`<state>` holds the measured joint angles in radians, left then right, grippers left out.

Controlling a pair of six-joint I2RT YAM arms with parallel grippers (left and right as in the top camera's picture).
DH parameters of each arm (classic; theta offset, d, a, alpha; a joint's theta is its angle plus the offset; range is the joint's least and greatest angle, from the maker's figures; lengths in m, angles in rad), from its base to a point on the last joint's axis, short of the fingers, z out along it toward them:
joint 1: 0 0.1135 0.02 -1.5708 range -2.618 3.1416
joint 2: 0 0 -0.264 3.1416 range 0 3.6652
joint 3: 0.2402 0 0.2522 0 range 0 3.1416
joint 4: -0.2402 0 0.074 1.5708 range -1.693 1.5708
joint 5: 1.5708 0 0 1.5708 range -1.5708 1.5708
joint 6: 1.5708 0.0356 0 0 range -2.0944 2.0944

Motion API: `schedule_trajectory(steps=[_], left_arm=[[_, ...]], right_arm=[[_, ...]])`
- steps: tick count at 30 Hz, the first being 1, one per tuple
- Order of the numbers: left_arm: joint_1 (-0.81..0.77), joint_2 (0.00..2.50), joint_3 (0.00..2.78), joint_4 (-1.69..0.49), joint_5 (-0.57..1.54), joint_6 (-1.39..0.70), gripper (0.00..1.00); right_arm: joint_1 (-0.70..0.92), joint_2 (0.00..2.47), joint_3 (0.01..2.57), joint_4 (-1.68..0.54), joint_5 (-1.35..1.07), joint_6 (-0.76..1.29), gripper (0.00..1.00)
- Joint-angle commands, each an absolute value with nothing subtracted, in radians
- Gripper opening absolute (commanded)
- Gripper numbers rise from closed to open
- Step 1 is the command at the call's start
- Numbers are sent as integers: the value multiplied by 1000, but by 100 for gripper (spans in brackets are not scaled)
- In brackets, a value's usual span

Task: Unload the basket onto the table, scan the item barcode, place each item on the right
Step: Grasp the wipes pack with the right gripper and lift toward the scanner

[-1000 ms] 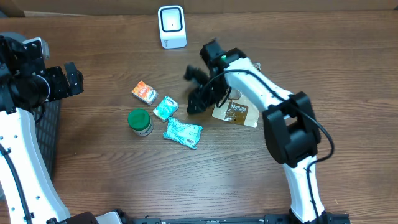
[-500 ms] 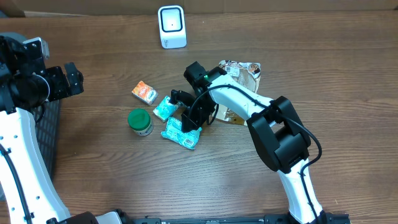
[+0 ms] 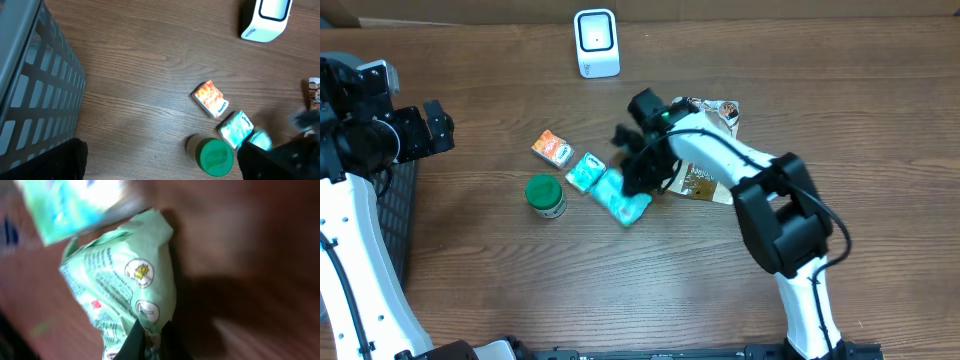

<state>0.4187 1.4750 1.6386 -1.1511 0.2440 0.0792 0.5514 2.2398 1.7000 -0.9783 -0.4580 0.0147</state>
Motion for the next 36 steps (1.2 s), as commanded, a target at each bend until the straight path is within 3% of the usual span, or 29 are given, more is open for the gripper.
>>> schedule_trajectory(steps=[1,7,23,31,36], left_arm=[[416,1480,1638,-1148,255,94,100],[416,1480,1638,-1148,255,94,99],[416,1480,1638,-1148,255,94,100],[416,1480,1638,-1148,255,94,100],[416,1480,1638,-1148,255,94,100]], right_arm=[[534,2089,1700,-960,-295,268,4],[534,1969,1700,-931,-215,470,4],[487,1616,1700,-947,-249,524,4],[474,1588,1700,-941,-277,498,4],[487,1620,1701,-808,-111,458,4]])
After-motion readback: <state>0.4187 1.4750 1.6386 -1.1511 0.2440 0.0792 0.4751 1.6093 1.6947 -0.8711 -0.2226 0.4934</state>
